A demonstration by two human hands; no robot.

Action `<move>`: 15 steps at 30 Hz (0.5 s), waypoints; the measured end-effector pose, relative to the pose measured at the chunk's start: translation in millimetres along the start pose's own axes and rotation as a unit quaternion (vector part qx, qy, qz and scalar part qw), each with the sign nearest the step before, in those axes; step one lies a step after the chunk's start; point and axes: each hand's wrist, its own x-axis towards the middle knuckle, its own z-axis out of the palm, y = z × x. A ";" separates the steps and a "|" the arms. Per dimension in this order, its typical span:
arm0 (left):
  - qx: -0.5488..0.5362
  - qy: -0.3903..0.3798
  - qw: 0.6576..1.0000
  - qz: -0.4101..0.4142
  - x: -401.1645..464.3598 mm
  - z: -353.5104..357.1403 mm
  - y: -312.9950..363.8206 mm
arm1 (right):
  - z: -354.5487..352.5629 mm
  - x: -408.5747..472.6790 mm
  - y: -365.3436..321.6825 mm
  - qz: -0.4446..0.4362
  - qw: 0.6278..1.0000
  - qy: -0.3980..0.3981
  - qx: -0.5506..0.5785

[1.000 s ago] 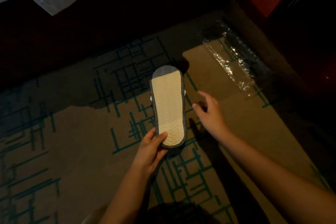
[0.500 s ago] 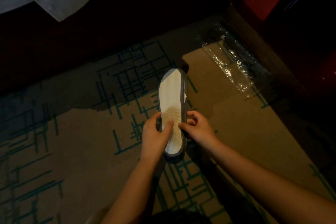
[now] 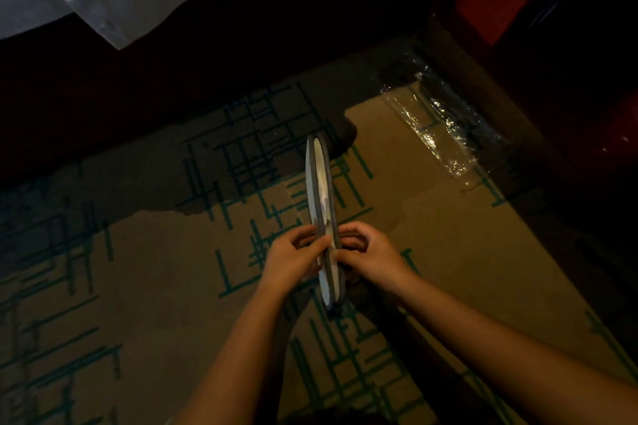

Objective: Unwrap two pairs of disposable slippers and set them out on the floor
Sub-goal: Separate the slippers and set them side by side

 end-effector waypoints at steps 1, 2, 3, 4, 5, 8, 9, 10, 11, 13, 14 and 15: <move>-0.003 -0.006 1.000 0.000 -0.2 -2.3 0.1 | -3.6 1.0 0.8 0.002 1.000 -0.003 0.002; -0.017 -0.010 1.000 -0.006 -0.4 -5.0 0.0 | -7.4 2.3 2.1 0.007 1.000 0.000 0.002; -0.033 -0.013 0.999 -0.012 -0.4 -9.2 -0.7 | -12.0 3.6 3.2 0.013 1.000 0.012 -0.002; -0.045 -0.014 0.999 -0.013 -0.3 -14.3 -2.4 | -17.4 5.2 4.7 0.015 0.999 0.034 -0.009; -0.051 -0.009 0.999 -0.010 0.0 -19.1 -4.6 | -24.0 7.0 6.6 0.011 0.998 0.064 -0.019; -0.072 0.028 0.996 -0.033 -2.1 -27.2 -10.5 | -44.4 12.2 11.2 0.002 0.987 0.152 -0.048; -0.089 0.032 0.994 -0.055 -2.5 -26.9 -12.3 | -50.7 13.1 11.8 0.003 0.984 0.169 -0.056; -0.098 0.029 0.992 -0.076 -3.2 -26.1 -13.8 | -56.0 13.8 13.0 0.006 0.981 0.182 -0.061; -0.089 0.023 0.992 -0.091 -3.6 -24.9 -16.5 | -61.6 14.2 14.2 0.010 0.979 0.190 -0.067; 0.032 0.012 0.995 -0.089 -2.3 -24.6 -26.4 | -69.8 14.8 18.9 0.027 0.979 0.187 -0.077; 0.131 0.030 0.989 -0.064 -2.5 -25.9 -30.2 | -73.0 14.9 21.8 0.040 0.979 0.179 -0.085; 0.221 0.069 0.973 -0.023 -3.3 -29.0 -32.6 | -75.6 14.9 24.6 0.055 0.979 0.170 -0.095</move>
